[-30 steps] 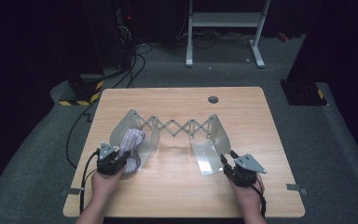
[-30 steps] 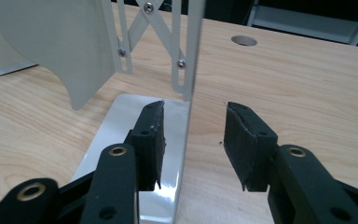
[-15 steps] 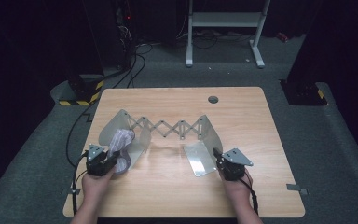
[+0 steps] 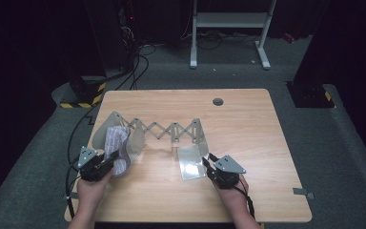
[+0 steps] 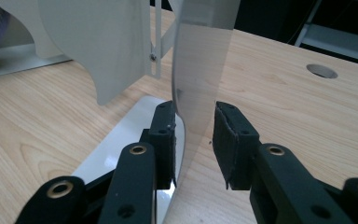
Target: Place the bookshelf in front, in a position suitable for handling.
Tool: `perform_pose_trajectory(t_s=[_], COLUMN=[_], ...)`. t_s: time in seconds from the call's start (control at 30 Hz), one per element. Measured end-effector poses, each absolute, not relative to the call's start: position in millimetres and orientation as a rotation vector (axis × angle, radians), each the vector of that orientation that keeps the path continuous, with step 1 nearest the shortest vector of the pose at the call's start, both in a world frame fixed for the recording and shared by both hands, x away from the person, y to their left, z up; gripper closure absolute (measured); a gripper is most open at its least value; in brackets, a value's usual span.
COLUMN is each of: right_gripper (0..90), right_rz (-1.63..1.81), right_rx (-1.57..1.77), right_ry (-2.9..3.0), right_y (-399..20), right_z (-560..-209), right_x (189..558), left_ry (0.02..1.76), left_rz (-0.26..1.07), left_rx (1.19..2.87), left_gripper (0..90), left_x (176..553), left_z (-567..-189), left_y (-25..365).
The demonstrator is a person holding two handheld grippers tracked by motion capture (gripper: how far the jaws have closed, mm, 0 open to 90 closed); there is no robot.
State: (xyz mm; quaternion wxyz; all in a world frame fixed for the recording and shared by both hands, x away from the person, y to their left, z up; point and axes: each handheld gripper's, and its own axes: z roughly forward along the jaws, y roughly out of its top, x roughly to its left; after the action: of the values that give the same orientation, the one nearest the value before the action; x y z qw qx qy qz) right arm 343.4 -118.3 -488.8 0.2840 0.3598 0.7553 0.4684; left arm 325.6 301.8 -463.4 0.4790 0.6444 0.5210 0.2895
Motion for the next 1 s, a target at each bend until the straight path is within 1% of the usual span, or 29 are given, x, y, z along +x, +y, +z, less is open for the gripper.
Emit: perform_pose_trajectory(t_s=[0.2, 0.37, 0.53, 0.67, 0.83, 1.0], right_gripper=[65.4, 63.6, 63.3, 63.4, 63.5, 63.7], right_rz=[1.25, 1.248, 1.237, 1.228, 1.224, 1.224], right_rx=[0.962, 0.984, 0.991, 1.007, 1.013, 1.013], right_ry=[2.017, 2.001, 1.993, 1.989, 1.992, 2.0], right_y=[-130, -137, -141, -144, -146, -145], right_z=[-489, -490, -491, -492, -493, -494], right_x=[336, 332, 328, 327, 327, 327], left_ry=[1.12, 1.039, 1.026, 1.065, 1.156, 1.227], left_rz=[0.723, 0.657, 0.573, 0.557, 0.567, 0.593], left_rx=[1.515, 1.528, 1.598, 1.66, 1.661, 1.625], left_gripper=[69.9, 69.2, 69.0, 69.0, 69.1, 69.5], left_x=[307, 304, 314, 327, 340, 345], left_z=[-426, -419, -438, -464, -483, -489], left_y=[281, 257, 231, 217, 225, 242])
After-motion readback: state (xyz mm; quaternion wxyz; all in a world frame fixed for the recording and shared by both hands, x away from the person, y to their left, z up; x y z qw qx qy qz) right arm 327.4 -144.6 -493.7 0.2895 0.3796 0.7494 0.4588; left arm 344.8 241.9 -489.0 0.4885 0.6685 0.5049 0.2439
